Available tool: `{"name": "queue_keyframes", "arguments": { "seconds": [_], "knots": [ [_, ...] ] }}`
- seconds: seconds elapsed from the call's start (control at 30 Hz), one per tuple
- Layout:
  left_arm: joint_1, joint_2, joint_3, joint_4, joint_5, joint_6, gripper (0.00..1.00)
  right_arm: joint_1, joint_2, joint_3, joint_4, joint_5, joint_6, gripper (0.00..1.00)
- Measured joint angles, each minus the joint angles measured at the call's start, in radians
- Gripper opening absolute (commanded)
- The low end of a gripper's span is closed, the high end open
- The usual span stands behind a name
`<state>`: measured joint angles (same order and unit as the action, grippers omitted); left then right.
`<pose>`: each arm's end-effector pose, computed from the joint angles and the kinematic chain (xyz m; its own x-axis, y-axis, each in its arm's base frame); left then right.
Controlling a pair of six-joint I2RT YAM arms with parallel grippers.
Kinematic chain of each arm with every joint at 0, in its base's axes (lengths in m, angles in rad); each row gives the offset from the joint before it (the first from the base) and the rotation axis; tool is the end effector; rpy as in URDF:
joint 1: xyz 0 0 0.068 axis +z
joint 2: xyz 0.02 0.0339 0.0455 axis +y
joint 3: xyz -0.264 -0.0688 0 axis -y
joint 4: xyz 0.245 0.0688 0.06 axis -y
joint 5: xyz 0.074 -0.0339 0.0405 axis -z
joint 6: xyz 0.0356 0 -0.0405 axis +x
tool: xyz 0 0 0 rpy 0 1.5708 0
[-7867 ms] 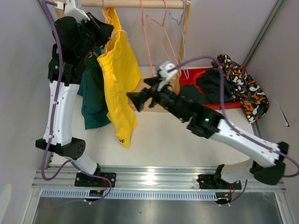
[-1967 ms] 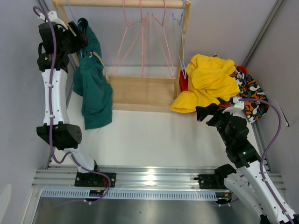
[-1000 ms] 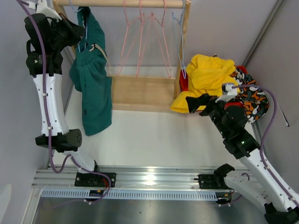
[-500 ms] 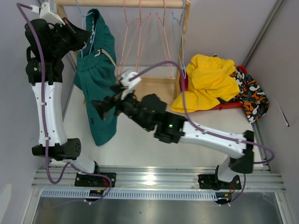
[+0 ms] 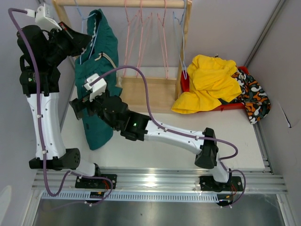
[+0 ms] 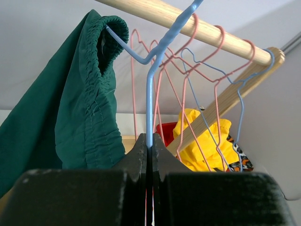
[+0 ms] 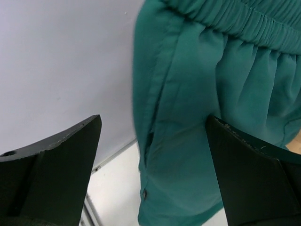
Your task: Remove the shorts from the hanger
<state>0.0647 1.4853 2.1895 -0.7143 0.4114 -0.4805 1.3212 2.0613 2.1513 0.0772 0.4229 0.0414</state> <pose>0.2524 0.0021 0.5798 -0.1660 -0.4353 -0.8849 0.2966 0.8337 -0.4658 0.1347 0.4692 0.4459 0.0086 0.1867 -0.9824 -0.7847 0.6102 0.1091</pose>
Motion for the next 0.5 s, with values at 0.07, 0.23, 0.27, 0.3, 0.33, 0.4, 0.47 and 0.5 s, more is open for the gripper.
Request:
{"name": "queue_keyframes", "arguments": {
  "seconds": [0.07,0.23,0.27,0.3,0.33,0.4,0.47,0.5],
  "knots": [
    [0.004,-0.022,-0.013,0.002,0.013,-0.001,0.0,-0.002,0.04,0.04,0.004,0.014,-0.014,0.56],
    [0.017,-0.042,-0.028,0.002,0.026,-0.001,0.0,-0.005,0.07,0.033,0.013,0.041,-0.016,0.0],
    [0.02,-0.043,-0.031,0.002,0.029,-0.001,0.0,-0.002,0.057,0.002,0.031,0.043,-0.016,0.0],
    [0.022,-0.043,-0.035,0.002,0.031,-0.001,0.0,0.0,0.038,-0.041,0.044,0.05,-0.016,0.0],
    [0.023,-0.043,-0.04,0.002,0.034,-0.001,0.0,0.006,0.014,-0.091,0.058,0.06,-0.017,0.0],
    [0.023,-0.043,-0.051,0.0,0.037,-0.001,0.0,0.032,-0.053,-0.224,0.095,0.09,-0.02,0.0],
    [0.023,-0.043,-0.056,0.0,0.037,-0.001,0.0,0.077,-0.124,-0.356,0.113,0.142,-0.034,0.0],
    [0.023,-0.043,-0.056,0.0,0.036,-0.001,0.0,0.113,-0.163,-0.424,0.126,0.172,-0.043,0.0]
  ]
}}
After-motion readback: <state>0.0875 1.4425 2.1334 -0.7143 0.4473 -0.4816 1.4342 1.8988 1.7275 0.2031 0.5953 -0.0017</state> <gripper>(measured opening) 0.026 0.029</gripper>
